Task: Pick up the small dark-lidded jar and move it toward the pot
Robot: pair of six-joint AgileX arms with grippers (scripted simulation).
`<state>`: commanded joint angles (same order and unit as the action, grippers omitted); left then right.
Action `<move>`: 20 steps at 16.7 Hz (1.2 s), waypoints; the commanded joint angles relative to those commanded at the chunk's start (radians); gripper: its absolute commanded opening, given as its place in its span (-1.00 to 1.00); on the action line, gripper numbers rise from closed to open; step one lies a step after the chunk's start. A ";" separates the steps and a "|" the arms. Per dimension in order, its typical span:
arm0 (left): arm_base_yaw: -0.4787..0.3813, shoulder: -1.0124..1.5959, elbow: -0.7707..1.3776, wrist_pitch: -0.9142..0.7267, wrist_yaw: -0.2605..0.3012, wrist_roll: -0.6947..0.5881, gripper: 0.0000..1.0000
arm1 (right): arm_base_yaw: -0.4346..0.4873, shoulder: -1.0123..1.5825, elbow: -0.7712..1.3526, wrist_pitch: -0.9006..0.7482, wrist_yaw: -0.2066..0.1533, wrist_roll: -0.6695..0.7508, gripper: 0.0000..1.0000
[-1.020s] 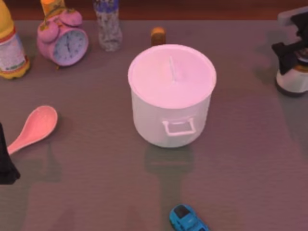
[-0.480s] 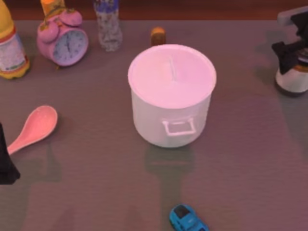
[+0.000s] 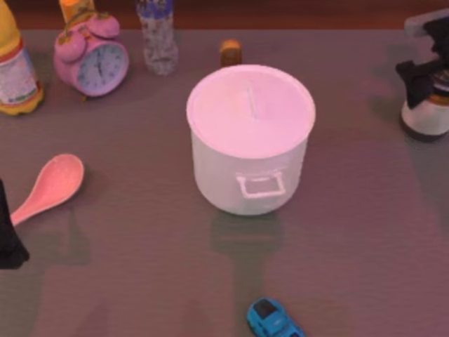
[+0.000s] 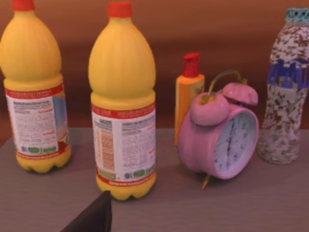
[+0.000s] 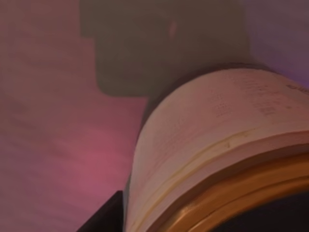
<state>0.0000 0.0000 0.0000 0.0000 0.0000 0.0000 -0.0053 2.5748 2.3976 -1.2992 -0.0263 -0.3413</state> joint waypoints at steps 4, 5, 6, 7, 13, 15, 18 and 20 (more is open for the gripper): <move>0.000 0.000 0.000 0.000 0.000 0.000 1.00 | -0.002 -0.015 -0.015 -0.001 -0.001 0.001 -1.00; 0.000 0.000 0.000 0.000 0.000 0.000 1.00 | -0.001 -0.038 -0.039 -0.003 -0.002 0.000 -1.00; 0.000 0.000 0.000 0.000 0.000 0.000 1.00 | 0.000 -0.072 -0.073 -0.005 -0.002 0.000 -1.00; 0.000 0.000 0.000 0.000 0.000 0.000 1.00 | 0.001 -0.116 -0.116 -0.007 -0.003 0.001 -1.00; 0.000 0.000 0.000 0.000 0.000 0.000 1.00 | 0.008 -0.448 -0.415 -0.025 -0.006 0.002 -1.00; 0.000 0.000 0.000 0.000 0.000 0.000 1.00 | 0.010 -0.504 -0.471 -0.031 -0.006 0.001 -1.00; 0.000 0.000 0.000 0.000 0.000 0.000 1.00 | 0.011 -0.518 -0.485 -0.033 -0.006 0.001 -1.00; 0.000 0.000 0.000 0.000 0.000 0.000 1.00 | 0.005 -0.515 -0.481 -0.032 -0.006 0.003 -1.00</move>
<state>0.0000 0.0000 0.0000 0.0000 0.0000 0.0000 -0.0005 2.0601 1.9165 -1.3316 -0.0327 -0.3387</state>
